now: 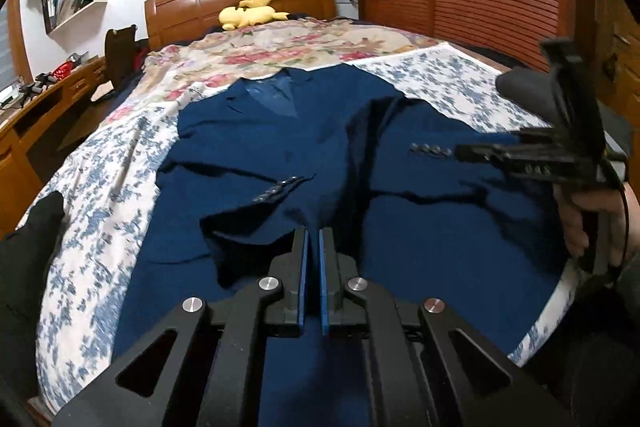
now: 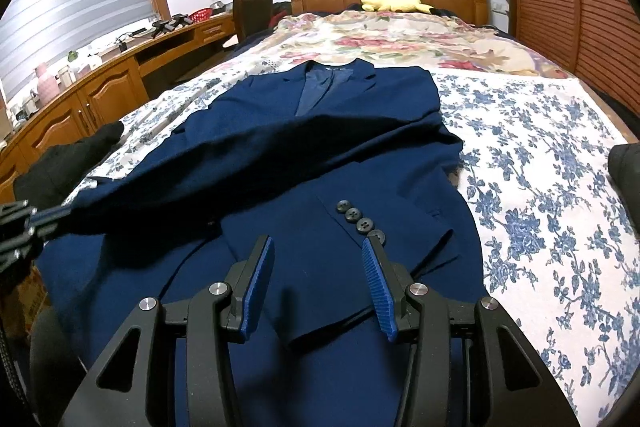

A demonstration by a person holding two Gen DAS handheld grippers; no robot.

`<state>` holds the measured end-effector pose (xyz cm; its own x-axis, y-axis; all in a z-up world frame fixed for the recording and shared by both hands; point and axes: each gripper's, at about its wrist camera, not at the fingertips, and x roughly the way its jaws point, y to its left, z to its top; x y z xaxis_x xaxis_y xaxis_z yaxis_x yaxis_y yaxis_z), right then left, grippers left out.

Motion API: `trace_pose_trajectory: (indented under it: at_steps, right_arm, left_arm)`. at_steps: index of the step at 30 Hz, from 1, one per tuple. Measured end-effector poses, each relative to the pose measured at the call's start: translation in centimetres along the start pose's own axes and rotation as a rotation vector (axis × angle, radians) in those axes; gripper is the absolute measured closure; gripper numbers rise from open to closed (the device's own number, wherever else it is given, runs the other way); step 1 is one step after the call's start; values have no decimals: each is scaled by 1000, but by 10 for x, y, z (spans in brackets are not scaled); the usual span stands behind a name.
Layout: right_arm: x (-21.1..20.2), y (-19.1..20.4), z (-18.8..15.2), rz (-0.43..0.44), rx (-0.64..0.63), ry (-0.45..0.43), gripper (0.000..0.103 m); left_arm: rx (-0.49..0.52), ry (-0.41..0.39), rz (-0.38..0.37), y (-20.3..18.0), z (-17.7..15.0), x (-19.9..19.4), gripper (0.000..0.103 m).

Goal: Fold large clothes

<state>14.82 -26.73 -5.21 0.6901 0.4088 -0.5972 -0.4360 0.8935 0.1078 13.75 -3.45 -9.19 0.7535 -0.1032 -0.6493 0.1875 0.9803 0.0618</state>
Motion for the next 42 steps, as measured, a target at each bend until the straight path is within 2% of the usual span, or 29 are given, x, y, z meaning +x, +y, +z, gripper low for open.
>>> trace_pose_trajectory:
  at_steps: [5, 9, 11, 15, 16, 27, 32, 36, 38, 42]
  right_arm:
    - [-5, 1, 0, 15, -1, -7, 56]
    - [-2, 9, -1, 39, -13, 0, 56]
    - [1, 16, -2, 55, -24, 8, 56]
    - [8, 30, -2, 76, -56, 21, 56]
    - [10, 33, -2, 80, -63, 24, 56]
    - [46, 80, 10, 179, -123, 47, 56]
    - [64, 104, 12, 232, -176, 65, 56]
    - [87, 110, 7, 220, -209, 131, 56]
    - [99, 107, 6, 204, -199, 160, 56]
    - [105, 105, 9, 193, -214, 151, 56]
  left_arm:
    - [11, 32, 5, -10, -9, 2, 97]
    - [-22, 8, -7, -10, -12, -9, 85]
    - [-47, -18, -4, -6, -13, -18, 60]
    - [-95, -61, 14, 10, -16, -31, 35]
    - [-105, -65, 22, 15, -17, -33, 24]
    - [-172, -60, 136, 71, -42, -34, 23]
    - [-208, -41, 147, 89, -54, -28, 23]
    - [-218, -20, 156, 100, -62, -22, 23]
    - [-216, -8, 145, 103, -65, -20, 27]
    - [-178, 4, 118, 108, -68, -19, 35]
